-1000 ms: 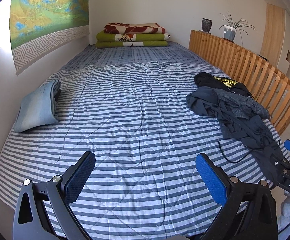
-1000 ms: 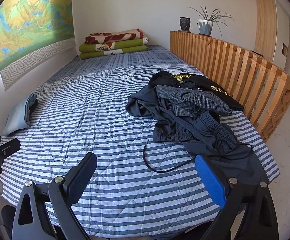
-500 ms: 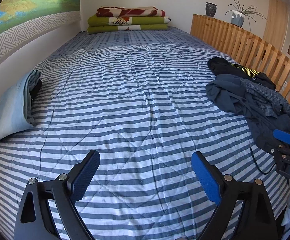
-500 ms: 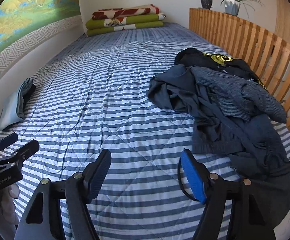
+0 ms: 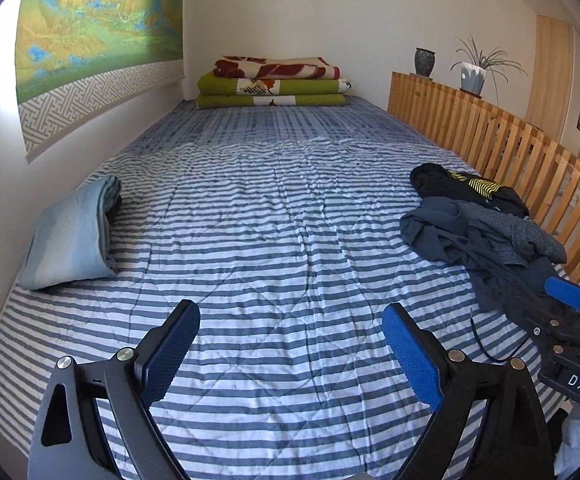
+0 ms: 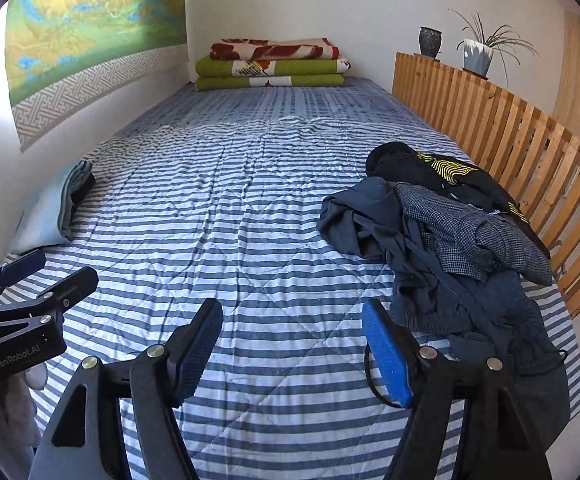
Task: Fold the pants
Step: 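Move both tools toward the pile of dark clothes on the bed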
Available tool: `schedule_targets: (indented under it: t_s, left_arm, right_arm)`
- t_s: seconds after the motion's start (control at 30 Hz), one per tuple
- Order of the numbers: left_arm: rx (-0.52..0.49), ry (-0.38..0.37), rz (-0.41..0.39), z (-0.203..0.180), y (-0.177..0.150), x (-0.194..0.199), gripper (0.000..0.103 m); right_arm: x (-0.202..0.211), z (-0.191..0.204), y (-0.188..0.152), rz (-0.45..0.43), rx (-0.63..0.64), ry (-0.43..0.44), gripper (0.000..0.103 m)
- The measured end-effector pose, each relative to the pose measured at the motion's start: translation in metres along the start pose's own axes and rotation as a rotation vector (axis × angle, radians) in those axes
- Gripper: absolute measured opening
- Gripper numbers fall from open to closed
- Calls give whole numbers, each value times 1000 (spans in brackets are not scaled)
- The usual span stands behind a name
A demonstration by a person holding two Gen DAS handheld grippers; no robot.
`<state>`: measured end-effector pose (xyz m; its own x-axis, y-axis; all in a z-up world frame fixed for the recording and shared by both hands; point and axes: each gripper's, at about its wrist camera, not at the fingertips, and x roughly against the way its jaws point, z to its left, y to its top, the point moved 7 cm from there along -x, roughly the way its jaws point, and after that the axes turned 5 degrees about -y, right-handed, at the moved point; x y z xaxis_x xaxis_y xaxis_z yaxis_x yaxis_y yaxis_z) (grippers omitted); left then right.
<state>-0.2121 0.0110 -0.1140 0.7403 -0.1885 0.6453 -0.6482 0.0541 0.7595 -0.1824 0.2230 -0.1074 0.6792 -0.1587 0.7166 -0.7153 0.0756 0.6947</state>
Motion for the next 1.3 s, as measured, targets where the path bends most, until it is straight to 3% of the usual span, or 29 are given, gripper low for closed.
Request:
schedule_targets:
  t_s: [0.27, 0.43, 0.6, 1.3]
  left_arm:
    - [23, 27, -58, -7, -14, 92, 95]
    - [3, 35, -73, -15, -20, 124, 95]
    - [4, 36, -84, -23, -23, 144, 95]
    - [4, 50, 28, -20, -36, 110, 95]
  right_arm:
    - [73, 5, -11, -77, 16, 34, 69]
    - [99, 3, -22, -104, 27, 46, 84]
    - [109, -6, -30, -102, 19, 47, 85]
    - [119, -49, -35, -129, -48, -30, 85]
